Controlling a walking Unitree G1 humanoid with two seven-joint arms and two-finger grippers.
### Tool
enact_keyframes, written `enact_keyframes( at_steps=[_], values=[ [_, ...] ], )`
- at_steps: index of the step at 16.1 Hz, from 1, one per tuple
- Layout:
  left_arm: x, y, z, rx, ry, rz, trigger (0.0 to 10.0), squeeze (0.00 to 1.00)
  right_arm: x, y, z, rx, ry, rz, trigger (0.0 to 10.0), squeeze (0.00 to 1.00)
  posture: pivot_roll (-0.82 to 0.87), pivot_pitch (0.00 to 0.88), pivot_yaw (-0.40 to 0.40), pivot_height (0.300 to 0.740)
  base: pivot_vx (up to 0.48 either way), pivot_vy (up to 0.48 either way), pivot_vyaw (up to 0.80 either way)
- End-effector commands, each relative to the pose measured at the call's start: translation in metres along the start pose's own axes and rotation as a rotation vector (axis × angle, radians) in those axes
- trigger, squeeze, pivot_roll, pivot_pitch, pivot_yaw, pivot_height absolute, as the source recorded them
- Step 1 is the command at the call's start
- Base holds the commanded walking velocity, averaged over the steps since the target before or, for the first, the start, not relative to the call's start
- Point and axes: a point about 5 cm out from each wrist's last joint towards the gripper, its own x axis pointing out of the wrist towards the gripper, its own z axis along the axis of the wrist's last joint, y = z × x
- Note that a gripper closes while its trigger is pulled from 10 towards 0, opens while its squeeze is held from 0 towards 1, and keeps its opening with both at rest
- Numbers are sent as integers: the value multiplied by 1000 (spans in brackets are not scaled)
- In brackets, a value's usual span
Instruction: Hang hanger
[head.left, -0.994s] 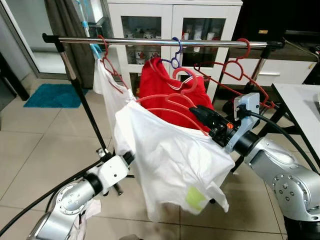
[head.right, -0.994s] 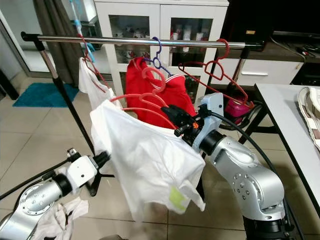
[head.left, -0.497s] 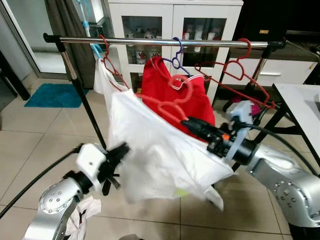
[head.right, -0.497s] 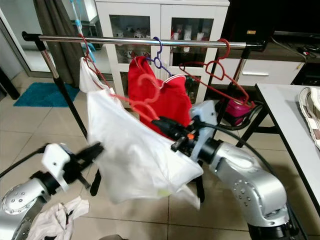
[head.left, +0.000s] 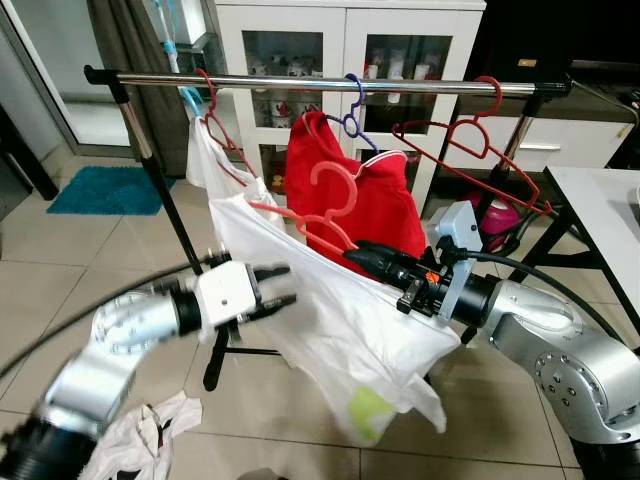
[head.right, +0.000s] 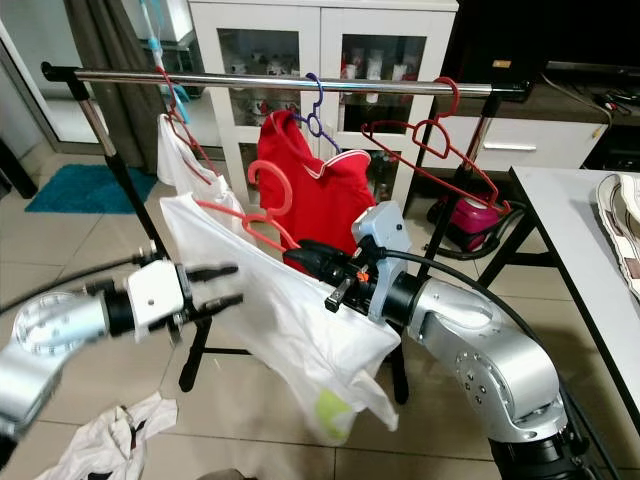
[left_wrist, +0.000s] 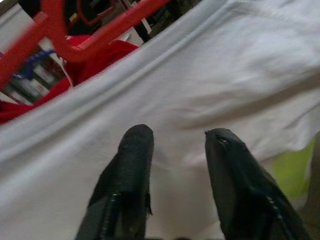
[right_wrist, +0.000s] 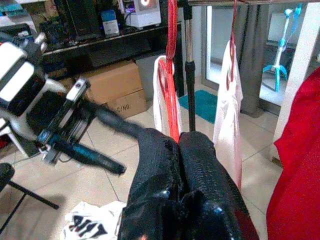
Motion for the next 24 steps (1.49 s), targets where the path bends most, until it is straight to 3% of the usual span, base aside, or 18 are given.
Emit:
enact_keyframes(
  at_steps=[1,4,7,8,10,12,13,14,15,21,23,24],
  values=[
    [2,3,3,46,-8,-28,10000,0,1,4,6,-29,-1,24,10000,0,-38,0,48,740,0,0,0],
    [10,10,13,127,-34,-126,10000,0,-1,8,3,-37,24,58,10000,0,-41,0,51,740,0,0,0],
    [16,22,16,215,-40,-130,10000,0,-1,10,3,-40,30,77,10000,0,-50,0,59,740,0,0,0],
    [14,28,27,120,-117,-98,10000,0,-1,9,2,-44,38,65,10000,0,-50,0,59,740,0,0,0],
    [4,30,42,-25,-179,-176,10000,0,-3,4,1,-49,50,21,10000,0,-56,0,63,740,0,0,0],
    [-12,35,49,-67,-171,-251,10000,0,-4,2,2,-54,51,8,10000,0,-55,0,62,740,0,0,0],
    [-21,44,53,-80,-171,-257,10000,361,-4,2,2,-57,51,12,10000,0,-53,0,61,740,0,0,0],
    [-25,49,55,-82,-167,-250,10000,800,-3,2,2,-61,53,17,10000,0,-52,0,59,740,0,0,0],
    [-33,60,56,-69,-126,-213,10000,1000,-3,2,2,-70,56,31,10000,0,-50,0,59,740,0,0,0],
    [-41,63,49,-101,-50,-179,10000,1000,-3,4,-2,-86,88,57,10000,0,-44,0,52,740,0,0,0],
    [-40,75,47,-100,-46,-199,10000,1000,-2,8,-1,-114,104,107,10000,0,-34,0,42,740,0,0,0],
    [-36,77,43,-111,-47,-260,10000,596,-1,11,1,-125,101,142,10000,0,-31,0,39,740,0,0,0]
  ],
)
